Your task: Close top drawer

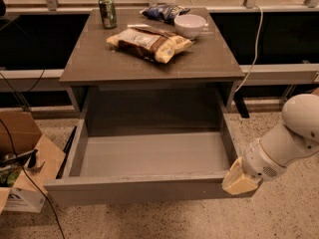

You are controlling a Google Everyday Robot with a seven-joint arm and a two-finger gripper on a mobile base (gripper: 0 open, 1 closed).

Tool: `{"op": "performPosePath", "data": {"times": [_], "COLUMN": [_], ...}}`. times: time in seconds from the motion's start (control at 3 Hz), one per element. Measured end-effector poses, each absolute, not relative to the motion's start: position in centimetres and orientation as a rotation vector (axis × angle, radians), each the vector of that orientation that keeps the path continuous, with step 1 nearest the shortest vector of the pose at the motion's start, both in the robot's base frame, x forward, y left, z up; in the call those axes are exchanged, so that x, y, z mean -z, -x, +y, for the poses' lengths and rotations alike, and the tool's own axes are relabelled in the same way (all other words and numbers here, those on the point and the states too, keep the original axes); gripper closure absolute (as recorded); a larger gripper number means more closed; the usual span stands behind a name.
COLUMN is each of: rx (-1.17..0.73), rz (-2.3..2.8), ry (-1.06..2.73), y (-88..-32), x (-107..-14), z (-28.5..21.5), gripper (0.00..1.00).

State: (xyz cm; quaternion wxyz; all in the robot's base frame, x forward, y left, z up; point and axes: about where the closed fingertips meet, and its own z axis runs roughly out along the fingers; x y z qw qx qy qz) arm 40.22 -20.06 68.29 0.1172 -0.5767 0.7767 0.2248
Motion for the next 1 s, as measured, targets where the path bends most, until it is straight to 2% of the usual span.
{"op": "performPosePath", "data": {"times": [1.0], "rx": [-0.639], "rz": [2.198], "ry": [1.707], "y": [-41.5], "x": [-68.5], "z": [-18.4], "gripper": [1.00]}}
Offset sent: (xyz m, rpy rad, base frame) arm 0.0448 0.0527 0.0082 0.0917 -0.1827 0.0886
